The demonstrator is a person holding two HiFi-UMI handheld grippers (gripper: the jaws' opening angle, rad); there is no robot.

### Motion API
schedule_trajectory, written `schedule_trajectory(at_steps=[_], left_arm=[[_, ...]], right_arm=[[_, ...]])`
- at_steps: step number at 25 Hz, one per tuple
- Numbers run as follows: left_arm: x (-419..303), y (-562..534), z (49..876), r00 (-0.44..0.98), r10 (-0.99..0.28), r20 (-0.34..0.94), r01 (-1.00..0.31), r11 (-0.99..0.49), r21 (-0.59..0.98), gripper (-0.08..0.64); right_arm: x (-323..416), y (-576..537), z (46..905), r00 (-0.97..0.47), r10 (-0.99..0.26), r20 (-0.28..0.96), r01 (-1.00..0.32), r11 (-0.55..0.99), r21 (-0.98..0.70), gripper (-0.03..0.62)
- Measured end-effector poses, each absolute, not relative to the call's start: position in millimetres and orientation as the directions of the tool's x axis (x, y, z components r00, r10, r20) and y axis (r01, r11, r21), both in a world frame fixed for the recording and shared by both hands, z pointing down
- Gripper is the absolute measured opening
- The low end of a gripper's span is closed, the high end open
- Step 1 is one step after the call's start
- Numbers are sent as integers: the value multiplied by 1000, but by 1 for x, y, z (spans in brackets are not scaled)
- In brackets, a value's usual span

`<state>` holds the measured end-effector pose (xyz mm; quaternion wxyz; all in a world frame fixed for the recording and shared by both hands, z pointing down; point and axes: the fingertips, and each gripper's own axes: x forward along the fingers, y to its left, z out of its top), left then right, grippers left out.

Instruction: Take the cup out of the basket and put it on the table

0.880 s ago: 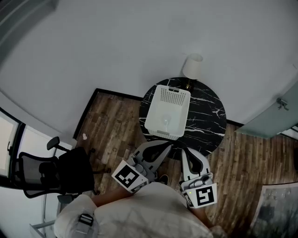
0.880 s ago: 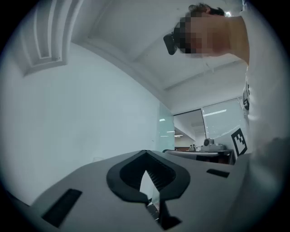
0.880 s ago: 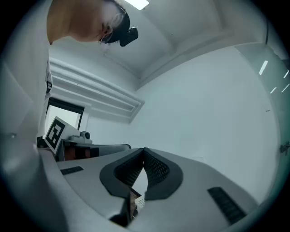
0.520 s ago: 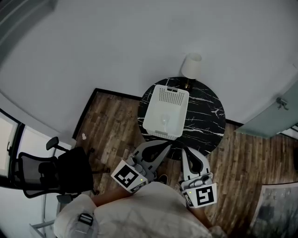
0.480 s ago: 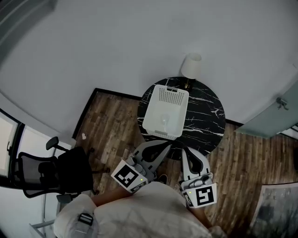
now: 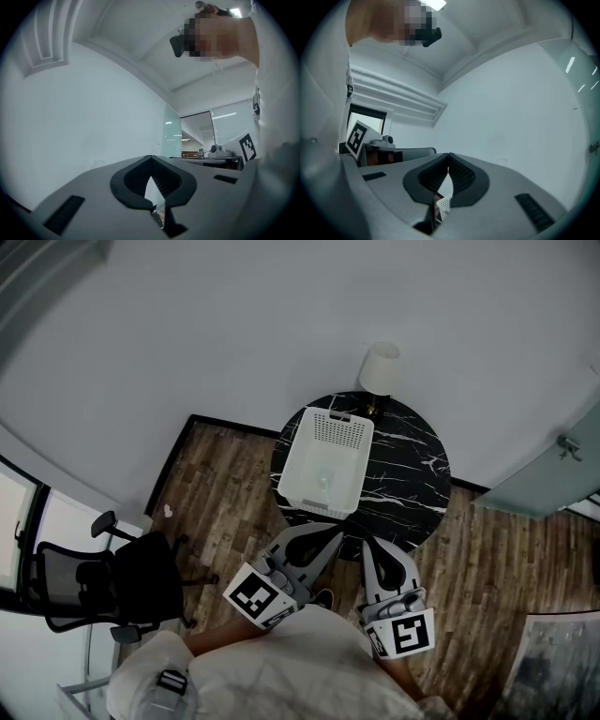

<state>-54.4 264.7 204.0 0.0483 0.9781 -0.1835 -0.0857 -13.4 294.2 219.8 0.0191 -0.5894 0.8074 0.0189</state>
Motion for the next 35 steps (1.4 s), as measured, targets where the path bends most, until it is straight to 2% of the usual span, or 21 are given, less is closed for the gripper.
schedule_trajectory(at_steps=[18,35], left_arm=[[-48,271,217,897,-426,-117,-409,-901,144,6],[-36,203,218,905,-407,-126,-389,-910,144,6]], right_arm=[[-2,299,231,-337,-941,-43,-941,338,-26,8],[13,234,232,-304,-952,-38,-952,305,-26,8]])
